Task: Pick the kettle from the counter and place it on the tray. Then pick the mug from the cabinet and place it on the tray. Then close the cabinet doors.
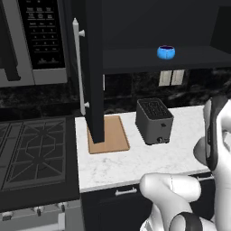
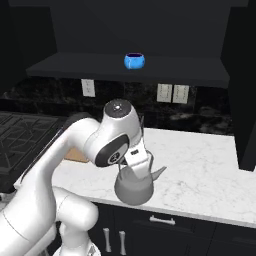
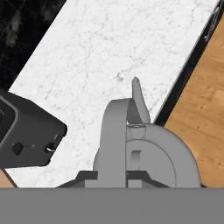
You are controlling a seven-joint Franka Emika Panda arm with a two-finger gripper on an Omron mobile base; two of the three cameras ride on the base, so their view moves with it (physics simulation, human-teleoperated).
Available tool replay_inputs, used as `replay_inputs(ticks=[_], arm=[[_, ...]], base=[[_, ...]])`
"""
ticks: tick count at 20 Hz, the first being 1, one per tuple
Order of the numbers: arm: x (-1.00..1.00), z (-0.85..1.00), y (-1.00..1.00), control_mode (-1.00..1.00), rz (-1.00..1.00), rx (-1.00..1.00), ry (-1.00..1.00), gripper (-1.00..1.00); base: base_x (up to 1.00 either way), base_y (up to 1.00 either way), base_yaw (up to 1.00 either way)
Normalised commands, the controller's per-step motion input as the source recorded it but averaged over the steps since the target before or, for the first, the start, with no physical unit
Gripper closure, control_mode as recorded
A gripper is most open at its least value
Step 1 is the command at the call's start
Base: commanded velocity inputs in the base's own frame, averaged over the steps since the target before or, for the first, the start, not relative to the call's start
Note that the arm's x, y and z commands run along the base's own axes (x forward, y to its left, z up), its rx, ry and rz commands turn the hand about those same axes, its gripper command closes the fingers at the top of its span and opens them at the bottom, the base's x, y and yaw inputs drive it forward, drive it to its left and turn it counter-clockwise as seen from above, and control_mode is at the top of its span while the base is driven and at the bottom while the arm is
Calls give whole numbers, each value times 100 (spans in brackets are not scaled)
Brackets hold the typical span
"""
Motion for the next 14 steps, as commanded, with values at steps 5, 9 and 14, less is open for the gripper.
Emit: replay_inputs(ticks=[5, 9, 14], arm=[[-35, 34, 63, -100, -6, 0, -1, 100], [-21, 22, 71, -100, -13, 0, 0, 100], [-11, 17, 79, -100, -11, 0, -1, 100]], base=[[0, 0, 0], [0, 0, 0], [0, 0, 0]])
